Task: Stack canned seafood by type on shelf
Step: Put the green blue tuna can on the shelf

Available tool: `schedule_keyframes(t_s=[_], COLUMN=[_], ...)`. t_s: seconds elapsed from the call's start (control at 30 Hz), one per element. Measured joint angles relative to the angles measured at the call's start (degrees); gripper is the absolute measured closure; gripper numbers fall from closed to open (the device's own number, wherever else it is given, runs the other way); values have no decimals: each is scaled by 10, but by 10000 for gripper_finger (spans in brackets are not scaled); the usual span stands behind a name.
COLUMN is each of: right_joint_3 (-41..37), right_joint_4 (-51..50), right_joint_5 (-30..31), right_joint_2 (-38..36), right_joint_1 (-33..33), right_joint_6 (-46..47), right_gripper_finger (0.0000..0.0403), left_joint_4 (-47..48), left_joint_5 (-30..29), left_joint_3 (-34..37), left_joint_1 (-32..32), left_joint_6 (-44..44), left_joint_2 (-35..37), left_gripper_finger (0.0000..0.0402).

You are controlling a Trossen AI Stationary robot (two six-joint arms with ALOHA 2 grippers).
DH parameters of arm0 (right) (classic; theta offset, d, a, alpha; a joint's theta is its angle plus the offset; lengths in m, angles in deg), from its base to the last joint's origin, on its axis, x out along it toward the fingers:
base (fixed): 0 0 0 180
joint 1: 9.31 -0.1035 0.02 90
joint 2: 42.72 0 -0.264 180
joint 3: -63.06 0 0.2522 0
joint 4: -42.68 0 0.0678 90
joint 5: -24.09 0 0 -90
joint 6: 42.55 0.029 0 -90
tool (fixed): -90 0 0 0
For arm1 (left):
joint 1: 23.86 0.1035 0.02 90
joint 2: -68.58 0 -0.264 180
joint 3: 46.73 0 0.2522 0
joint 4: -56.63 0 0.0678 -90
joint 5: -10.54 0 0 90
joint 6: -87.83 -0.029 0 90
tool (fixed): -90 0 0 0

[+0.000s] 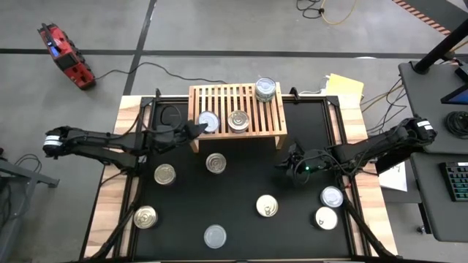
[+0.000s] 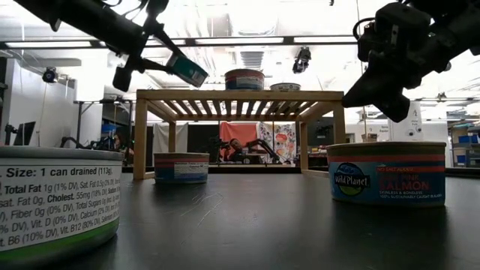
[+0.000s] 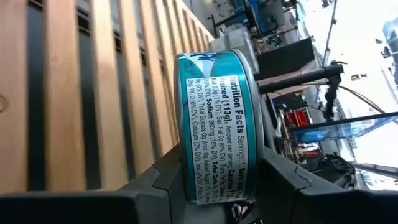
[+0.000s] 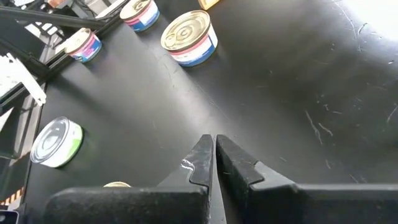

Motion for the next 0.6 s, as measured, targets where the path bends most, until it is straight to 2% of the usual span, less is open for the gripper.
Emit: schedule_keyframes(t_s=[0.23, 0.47, 0.6], right_joint_3=[0, 0, 0], right_joint_4=[0, 0, 1], right_joint_5=[14, 23, 28], right_joint_2=[0, 0, 0], right_joint_1=[0, 0, 0], right_joint_6=[9, 16, 19], right_gripper_finger=[390, 390, 390], left_joint_4=[14, 13, 13], left_joint_5=[-5, -6, -6], left_joint_3=[6, 8, 8], left_joint_1=[0, 0, 0], left_joint_6=[32, 48, 49], left_joint_2=[-2, -4, -7], left_gripper_finger=[280, 196, 176])
